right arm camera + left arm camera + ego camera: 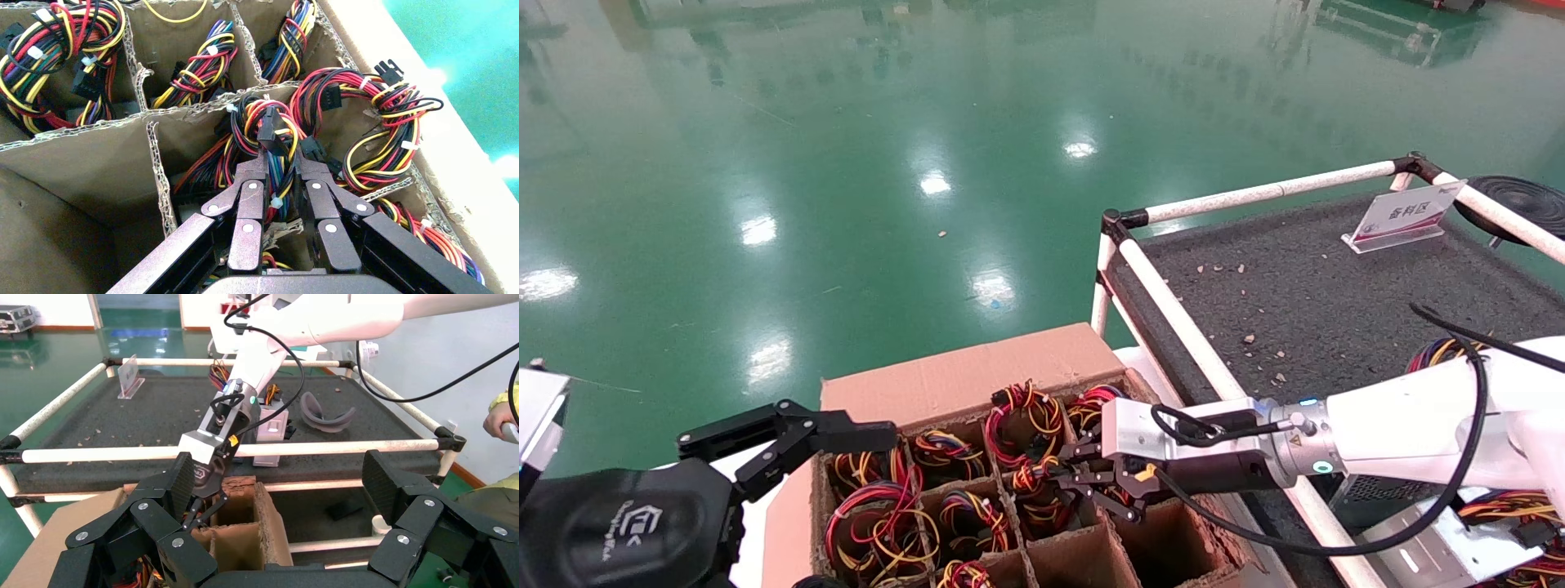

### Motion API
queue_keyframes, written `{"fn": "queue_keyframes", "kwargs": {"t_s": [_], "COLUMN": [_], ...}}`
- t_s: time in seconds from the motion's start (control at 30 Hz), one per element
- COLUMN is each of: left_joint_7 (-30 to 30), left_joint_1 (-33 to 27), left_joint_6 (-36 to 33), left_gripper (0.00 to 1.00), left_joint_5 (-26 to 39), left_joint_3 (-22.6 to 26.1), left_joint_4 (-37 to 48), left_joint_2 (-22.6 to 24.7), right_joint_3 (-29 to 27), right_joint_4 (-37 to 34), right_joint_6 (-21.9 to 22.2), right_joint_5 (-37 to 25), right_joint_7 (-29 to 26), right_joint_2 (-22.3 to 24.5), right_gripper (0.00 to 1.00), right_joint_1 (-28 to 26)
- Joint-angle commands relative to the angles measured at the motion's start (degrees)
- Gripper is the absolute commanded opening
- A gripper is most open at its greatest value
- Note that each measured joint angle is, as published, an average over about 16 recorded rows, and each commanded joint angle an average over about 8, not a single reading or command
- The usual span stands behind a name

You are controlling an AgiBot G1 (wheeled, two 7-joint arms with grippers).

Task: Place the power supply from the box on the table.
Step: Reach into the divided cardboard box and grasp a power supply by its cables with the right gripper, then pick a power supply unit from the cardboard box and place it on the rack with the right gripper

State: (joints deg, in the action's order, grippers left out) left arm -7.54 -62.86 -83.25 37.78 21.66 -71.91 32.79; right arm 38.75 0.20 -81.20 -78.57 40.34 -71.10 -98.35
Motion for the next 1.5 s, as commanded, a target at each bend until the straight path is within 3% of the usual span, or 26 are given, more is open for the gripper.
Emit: {"fn": "queue_keyframes", "kwargs": {"t_s": [0.03, 0.53, 0.93, 1.5], "left_joint_7": [0.00, 0.00, 0.00, 0.01], "left_joint_1": [0.00, 0.00, 0.00, 0.00], "left_joint_6": [0.00, 0.00, 0.00, 0.00], "left_gripper": [1.00, 1.00, 1.00, 1.00], "left_joint_5": [0.00, 0.00, -0.01, -0.01], "left_joint_3": [0.00, 0.00, 0.01, 0.01], "left_joint_4": [0.00, 0.00, 0.00, 0.00], "left_joint_2": [0.00, 0.00, 0.00, 0.00], "right_joint_3": [-0.08, -2.03, -6.70, -12.21], "right_joint_4": [-0.03, -0.37, -0.97, -1.91], "right_joint_6": [0.07, -4.82, -8.45, -6.17], "right_joint_5": [0.11, 2.92, 9.62, 17.53], "right_joint_7": [0.00, -2.31, -9.37, -18.50], "right_joint_2": [0.02, 2.87, 7.27, 13.34], "right_gripper": [0.00, 0.00, 0.00, 0.00], "right_joint_1": [-0.06, -3.60, -10.53, -15.67]}}
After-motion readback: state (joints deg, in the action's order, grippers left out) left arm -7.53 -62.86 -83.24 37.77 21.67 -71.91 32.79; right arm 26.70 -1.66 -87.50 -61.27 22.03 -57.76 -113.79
